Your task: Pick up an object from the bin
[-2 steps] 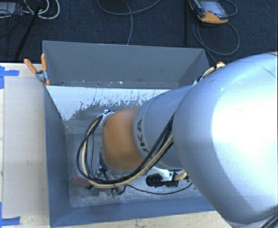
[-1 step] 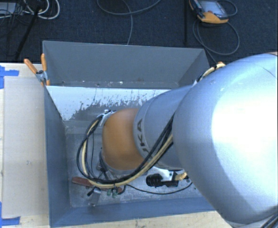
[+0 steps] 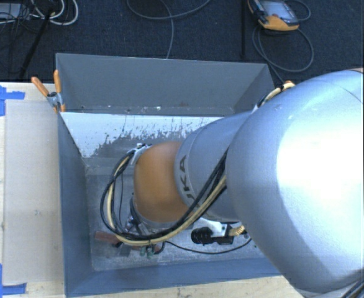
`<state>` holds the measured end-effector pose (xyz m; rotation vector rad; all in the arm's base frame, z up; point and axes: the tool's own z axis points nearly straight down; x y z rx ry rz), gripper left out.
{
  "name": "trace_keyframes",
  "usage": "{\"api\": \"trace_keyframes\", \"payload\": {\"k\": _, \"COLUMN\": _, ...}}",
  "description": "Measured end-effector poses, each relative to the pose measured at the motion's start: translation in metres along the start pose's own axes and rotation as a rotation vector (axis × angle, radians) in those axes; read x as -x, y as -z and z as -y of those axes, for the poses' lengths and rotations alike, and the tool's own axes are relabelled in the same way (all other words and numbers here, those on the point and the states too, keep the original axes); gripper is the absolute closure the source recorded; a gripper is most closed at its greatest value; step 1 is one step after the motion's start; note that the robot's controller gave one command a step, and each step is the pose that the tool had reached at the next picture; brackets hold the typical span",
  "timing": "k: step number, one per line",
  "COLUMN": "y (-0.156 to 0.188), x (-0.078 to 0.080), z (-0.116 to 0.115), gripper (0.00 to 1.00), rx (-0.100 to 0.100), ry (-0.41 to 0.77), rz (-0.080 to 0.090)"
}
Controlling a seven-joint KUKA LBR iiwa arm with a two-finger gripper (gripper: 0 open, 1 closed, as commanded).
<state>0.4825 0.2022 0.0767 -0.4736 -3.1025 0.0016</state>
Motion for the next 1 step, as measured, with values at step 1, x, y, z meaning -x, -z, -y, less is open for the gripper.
{"api": "trace_keyframes", "payload": {"k": 1, "y": 0.1913, "x": 0.0336, "z": 0.0092, "gripper": 1.0, "rx": 0.006, "ry": -0.034, "rz": 0.01}}
